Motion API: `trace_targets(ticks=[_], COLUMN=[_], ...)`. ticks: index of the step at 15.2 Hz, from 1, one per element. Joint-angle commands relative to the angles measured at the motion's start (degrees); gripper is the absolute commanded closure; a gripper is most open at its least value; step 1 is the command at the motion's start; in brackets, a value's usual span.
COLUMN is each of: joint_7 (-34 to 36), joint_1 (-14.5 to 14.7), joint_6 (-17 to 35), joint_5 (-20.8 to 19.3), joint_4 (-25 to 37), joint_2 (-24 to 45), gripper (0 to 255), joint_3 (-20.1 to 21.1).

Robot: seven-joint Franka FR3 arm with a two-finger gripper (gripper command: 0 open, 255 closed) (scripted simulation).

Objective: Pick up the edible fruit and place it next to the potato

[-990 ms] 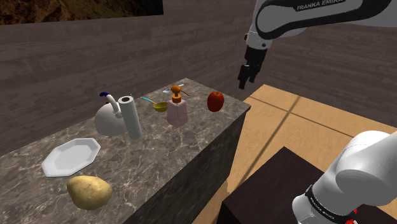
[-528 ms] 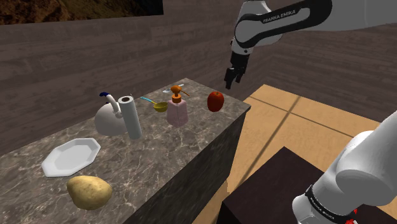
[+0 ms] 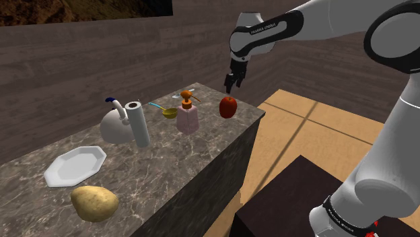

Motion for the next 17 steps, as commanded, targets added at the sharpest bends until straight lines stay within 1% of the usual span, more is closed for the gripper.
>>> trace_targets(ticks=[1, 7, 15, 16, 17], joint_7=[-0.3, -0.5, -0.5, -0.5, -0.5], joint_1=[-0.1, -0.1, -0.1, -0.1, -0.1], joint_6=[1.2, 4.9, 4.9, 4.9, 4.9], joint_5=[0.3, 0.7, 0.7, 0.7, 0.7], joint_4=[1.2, -0.6, -0.6, -0.6, -0.6], joint_2=[2.2, 4.1, 4.1, 4.1, 4.1], gripper=[0, 0, 0, 255, 255], joint_3=[0.0, 0.1, 0.1, 0.1, 0.1])
